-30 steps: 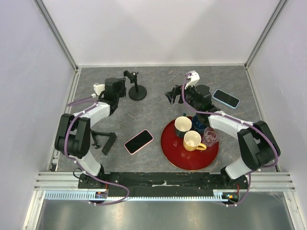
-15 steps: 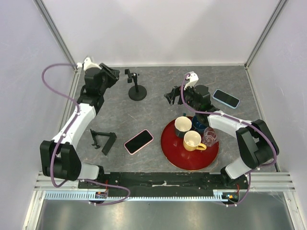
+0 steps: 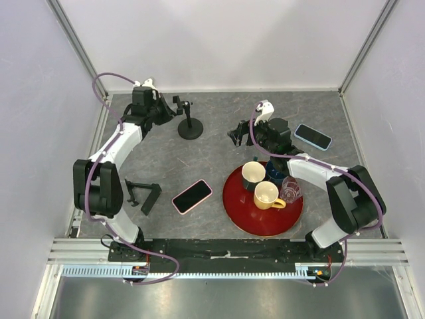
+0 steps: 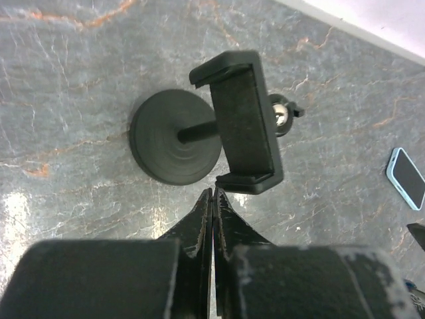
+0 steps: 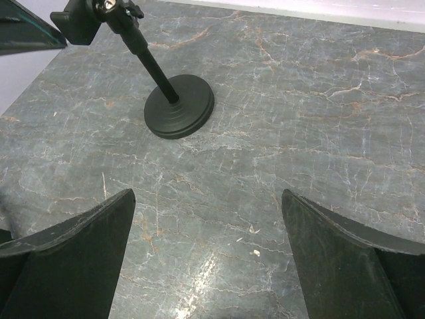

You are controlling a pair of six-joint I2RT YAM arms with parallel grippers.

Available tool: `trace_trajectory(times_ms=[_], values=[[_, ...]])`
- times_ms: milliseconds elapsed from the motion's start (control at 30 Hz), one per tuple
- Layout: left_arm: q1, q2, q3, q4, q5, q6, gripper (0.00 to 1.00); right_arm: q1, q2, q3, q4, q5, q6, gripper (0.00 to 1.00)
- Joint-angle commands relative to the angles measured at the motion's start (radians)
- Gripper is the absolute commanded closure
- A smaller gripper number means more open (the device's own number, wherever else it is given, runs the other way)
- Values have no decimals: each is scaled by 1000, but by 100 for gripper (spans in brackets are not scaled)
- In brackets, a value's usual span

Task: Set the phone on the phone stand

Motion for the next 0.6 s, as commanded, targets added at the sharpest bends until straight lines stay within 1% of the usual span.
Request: trace_trajectory(times_ms=[0, 67, 200, 433, 500, 567], values=[[-20, 26, 55, -13, 20, -35, 98, -1, -1, 32, 29, -10, -12, 2], [-36, 26, 52, -8, 29, -41, 98, -1, 4, 33, 27, -12, -12, 2], [-54, 18, 24, 55, 39, -48, 98, -1, 5, 36, 27, -13, -10, 2], [-76, 78, 67, 72, 123, -74, 98, -1, 8, 35, 27, -15, -10, 2], [-77, 66, 59, 67, 132, -72, 98, -1, 8, 35, 27, -15, -10, 2], [-76, 4, 33, 69, 120, -43, 93, -1, 12, 36, 26, -15, -10, 2]])
